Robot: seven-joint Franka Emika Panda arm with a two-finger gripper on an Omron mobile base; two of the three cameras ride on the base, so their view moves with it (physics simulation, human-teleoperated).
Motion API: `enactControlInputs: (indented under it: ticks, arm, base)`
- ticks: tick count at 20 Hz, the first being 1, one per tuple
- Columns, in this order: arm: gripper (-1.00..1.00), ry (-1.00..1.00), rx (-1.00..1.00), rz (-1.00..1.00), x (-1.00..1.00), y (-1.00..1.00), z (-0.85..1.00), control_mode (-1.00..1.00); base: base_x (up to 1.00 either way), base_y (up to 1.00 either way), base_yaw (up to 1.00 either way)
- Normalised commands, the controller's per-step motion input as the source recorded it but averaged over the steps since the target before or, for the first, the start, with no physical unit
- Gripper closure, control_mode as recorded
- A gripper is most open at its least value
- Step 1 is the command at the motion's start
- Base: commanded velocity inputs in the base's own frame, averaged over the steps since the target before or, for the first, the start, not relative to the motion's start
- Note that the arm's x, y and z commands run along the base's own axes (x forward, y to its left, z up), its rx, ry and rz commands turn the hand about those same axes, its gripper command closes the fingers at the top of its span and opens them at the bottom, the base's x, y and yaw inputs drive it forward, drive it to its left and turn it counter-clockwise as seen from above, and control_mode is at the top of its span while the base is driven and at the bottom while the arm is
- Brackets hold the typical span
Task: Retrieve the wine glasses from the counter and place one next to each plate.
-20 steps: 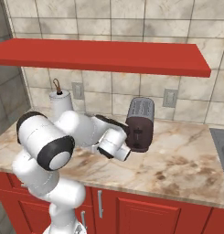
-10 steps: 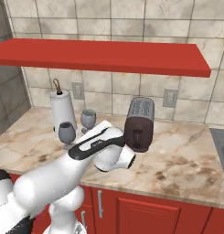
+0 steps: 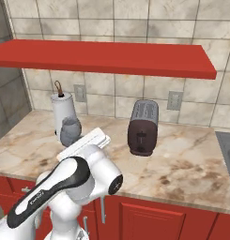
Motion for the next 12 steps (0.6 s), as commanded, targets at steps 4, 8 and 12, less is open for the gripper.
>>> enactControlInputs:
  ticks: [4,8,12]
  arm:
    - [1.0,-0.21,-0.01,-0.05,-0.74,0.01,0.59,-1.0]
    - [1.0,-0.2,0.0,-0.02,-0.58,0.06,0.67,-1.0]
    - [1.0,-0.17,0.0,-0.01,-0.45,0.16,0.5,1.0]
  base:
    - [0.0,0.0,0.0]
    - [0.0,0.0,0.0]
    - [-0.15,0.1,-0.01]
